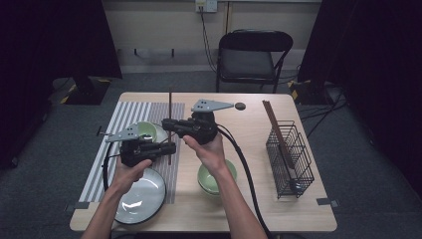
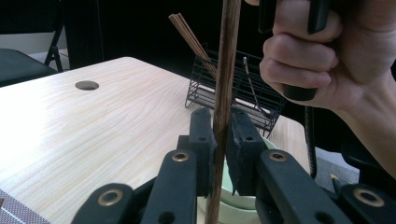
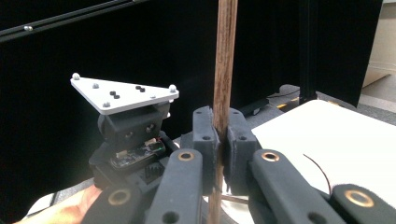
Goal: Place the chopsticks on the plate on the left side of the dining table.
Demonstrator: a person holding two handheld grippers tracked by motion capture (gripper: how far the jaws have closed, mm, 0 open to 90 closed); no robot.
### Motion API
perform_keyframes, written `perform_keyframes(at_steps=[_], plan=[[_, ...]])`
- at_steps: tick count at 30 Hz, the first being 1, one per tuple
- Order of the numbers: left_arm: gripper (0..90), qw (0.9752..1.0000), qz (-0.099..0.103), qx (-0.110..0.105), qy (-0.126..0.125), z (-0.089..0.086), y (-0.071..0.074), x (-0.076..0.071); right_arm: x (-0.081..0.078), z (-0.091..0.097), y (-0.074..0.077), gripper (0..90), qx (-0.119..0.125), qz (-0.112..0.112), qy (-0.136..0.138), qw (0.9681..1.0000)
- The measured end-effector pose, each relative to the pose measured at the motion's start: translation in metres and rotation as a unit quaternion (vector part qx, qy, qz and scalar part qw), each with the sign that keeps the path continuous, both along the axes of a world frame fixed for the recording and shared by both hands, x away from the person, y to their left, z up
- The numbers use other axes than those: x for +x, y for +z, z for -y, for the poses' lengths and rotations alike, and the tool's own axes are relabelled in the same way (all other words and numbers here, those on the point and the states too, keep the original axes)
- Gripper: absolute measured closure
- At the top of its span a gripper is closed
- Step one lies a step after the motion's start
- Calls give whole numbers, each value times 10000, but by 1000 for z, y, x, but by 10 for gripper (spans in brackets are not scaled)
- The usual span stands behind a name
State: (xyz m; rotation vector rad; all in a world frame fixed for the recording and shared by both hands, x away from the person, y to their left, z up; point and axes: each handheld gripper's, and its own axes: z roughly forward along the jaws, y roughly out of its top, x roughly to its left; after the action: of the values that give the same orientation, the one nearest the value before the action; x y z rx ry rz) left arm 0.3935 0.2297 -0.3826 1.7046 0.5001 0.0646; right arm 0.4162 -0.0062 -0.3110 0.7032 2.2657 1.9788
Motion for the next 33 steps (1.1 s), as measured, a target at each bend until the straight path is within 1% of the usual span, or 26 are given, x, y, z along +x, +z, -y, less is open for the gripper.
perform_keyframes(at_steps=[3, 6, 9, 10, 11, 13, 15, 18, 19, 20, 22, 25, 29, 32, 33], plan=[[841, 10000, 10, -56, -20, 1, 0, 0, 1, 1, 0, 851, 15, -8, -12, 10000], [845, 10000, -11, -3, -45, 2, 0, 0, 1, 1, 0, 851, 25, -38, -4, 10000], [847, 10000, -24, -2, -58, 1, -1, 0, 1, 0, -1, 848, 3, -37, 12, 10000], [847, 10000, -37, 0, -70, 1, -1, 0, 1, 0, -1, 836, -13, -17, 8, 10000], [848, 10000, -47, 6, -73, 1, -1, 0, 1, 0, -1, 795, -24, 2, -6, 10000], [848, 9999, -71, 10, -98, 2, -2, 0, 1, 0, 0, 766, 16, 37, -3, 10000], [848, 9999, -99, 7, -117, 2, -2, 0, 1, 1, 2, 736, 19, 76, -62, 10000], [848, 9999, -97, 4, -118, 1, -2, 0, 1, 4, 3, 696, 29, 77, -133, 9999], [848, 9999, -107, -16, -113, 1, -2, 0, 2, 5, 4, 671, 8, 68, -160, 9998], [848, 9999, -116, -29, -110, 1, -2, 0, 2, 6, 4, 665, -1, 75, -183, 9998], [848, 9999, -113, 1, -111, 0, -3, 0, 1, 7, 5, 631, -52, 128, -255, 9996], [848, 9999, -124, -5, -111, -1, -3, 0, 3, 10, 5, 608, -124, 178, -399, 9990], [847, 9998, -170, -66, -103, -3, -3, 0, 5, 16, 5, 570, -138, 152, -548, 9983], [848, 9999, -152, -14, -66, -4, -2, 0, 6, 20, 5, 544, -146, 139, -645, 9977], [847, 9998, -151, -40, -91, -4, -3, 0, 7, 21, 5, 537, -144, 138, -646, 9977]])
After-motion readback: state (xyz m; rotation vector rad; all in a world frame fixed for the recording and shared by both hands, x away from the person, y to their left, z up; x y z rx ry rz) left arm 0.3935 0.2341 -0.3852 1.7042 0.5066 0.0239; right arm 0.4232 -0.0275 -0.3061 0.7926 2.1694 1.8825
